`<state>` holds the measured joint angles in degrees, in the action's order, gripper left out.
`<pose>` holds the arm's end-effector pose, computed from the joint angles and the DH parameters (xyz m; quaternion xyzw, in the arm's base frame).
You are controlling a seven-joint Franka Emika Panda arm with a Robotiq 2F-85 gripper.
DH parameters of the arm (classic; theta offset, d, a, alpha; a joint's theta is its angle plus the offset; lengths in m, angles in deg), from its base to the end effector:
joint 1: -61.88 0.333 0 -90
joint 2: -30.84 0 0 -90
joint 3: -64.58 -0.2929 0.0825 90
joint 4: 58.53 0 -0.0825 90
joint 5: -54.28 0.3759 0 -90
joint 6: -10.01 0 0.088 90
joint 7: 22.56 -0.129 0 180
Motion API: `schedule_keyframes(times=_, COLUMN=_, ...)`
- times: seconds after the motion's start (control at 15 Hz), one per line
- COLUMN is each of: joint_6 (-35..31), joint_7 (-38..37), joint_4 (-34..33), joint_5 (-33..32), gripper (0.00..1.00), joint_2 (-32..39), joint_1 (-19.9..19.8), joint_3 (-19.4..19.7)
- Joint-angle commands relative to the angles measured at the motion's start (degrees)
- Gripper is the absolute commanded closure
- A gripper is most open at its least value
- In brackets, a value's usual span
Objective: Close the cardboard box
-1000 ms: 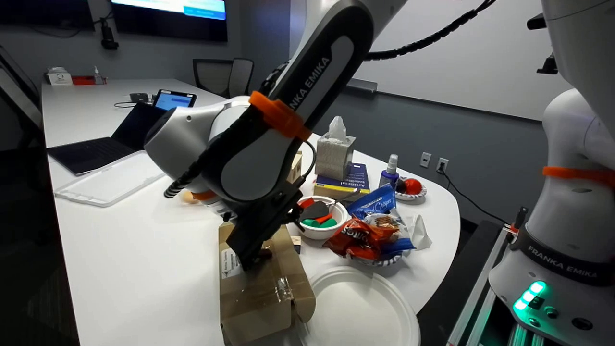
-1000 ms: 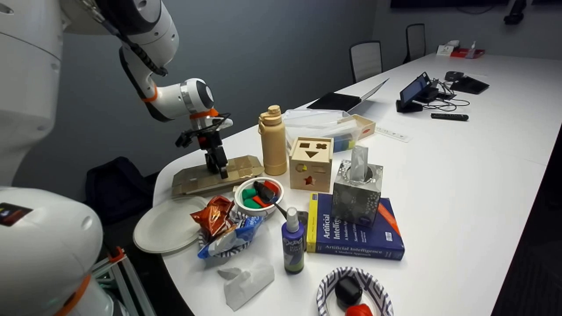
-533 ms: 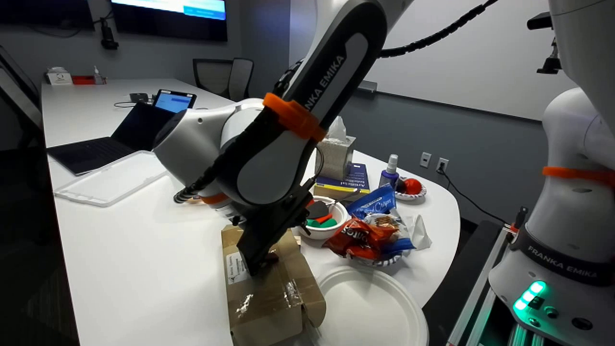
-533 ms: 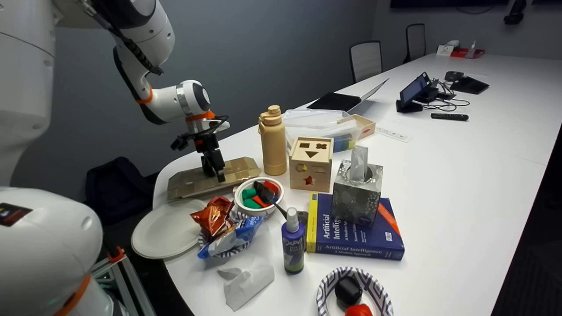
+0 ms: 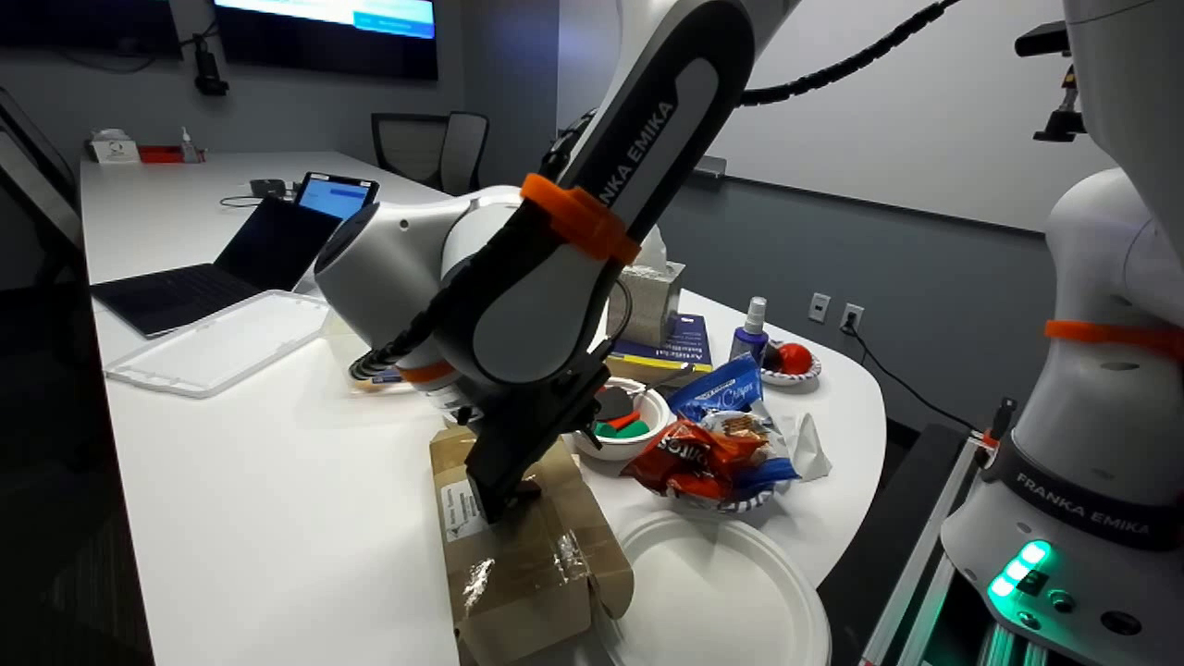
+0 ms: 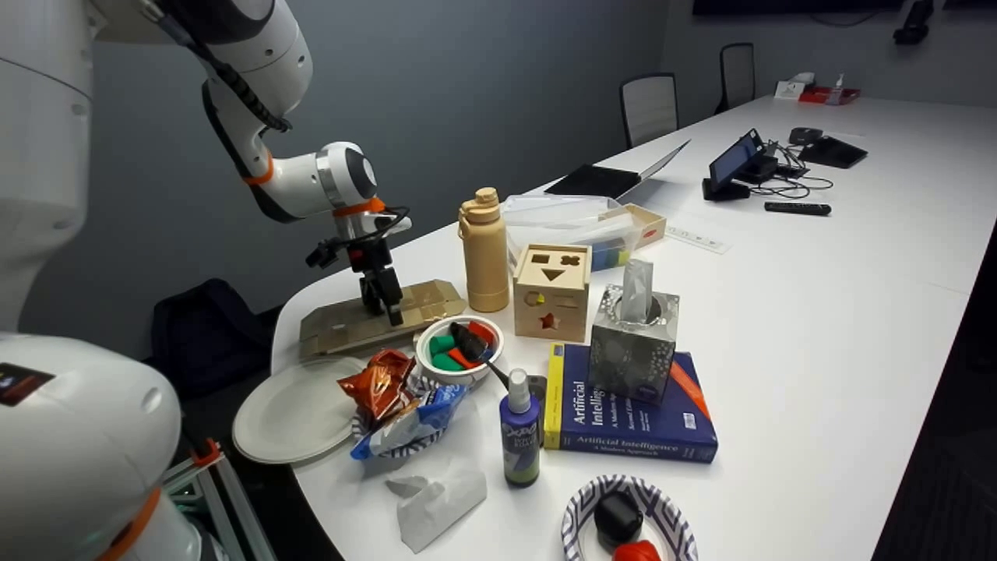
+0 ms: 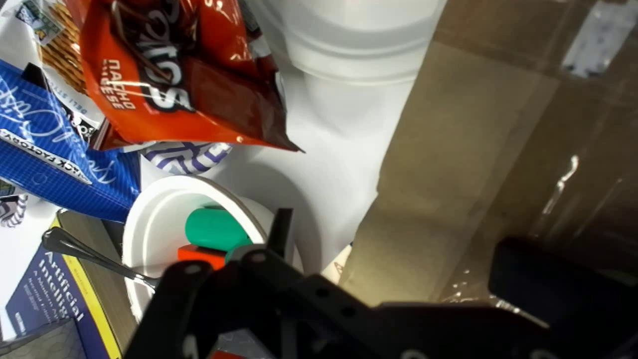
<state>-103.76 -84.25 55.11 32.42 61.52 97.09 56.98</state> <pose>0.4013 0.3350 0.1336 0.9599 -0.0390 -0.0659 0.2698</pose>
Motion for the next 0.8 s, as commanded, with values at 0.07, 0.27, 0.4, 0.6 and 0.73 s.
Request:
schedule_keyframes(times=0.07, joint_6=2.0, joint_7=0.0, joint_4=0.6, joint_5=0.7, gripper=0.0, joint_2=-3.2, joint_1=-2.2, joint_3=-0.1)
schedule_keyframes(times=0.27, joint_6=3.7, joint_7=0.6, joint_4=0.3, joint_5=1.6, gripper=0.0, joint_2=-6.0, joint_1=-3.7, joint_3=-0.9)
schedule_keyframes(times=0.4, joint_6=4.9, joint_7=0.9, joint_4=-0.1, joint_5=2.3, gripper=0.0, joint_2=-7.9, joint_1=-4.6, joint_3=-1.6)
schedule_keyframes(times=0.6, joint_6=6.3, joint_7=1.1, joint_4=-0.6, joint_5=3.4, gripper=0.0, joint_2=-10.2, joint_1=-6.0, joint_3=-2.6)
schedule_keyframes(times=0.73, joint_6=7.0, joint_7=1.4, joint_4=-1.0, joint_5=4.3, gripper=0.0, joint_2=-11.5, joint_1=-7.0, joint_3=-3.3)
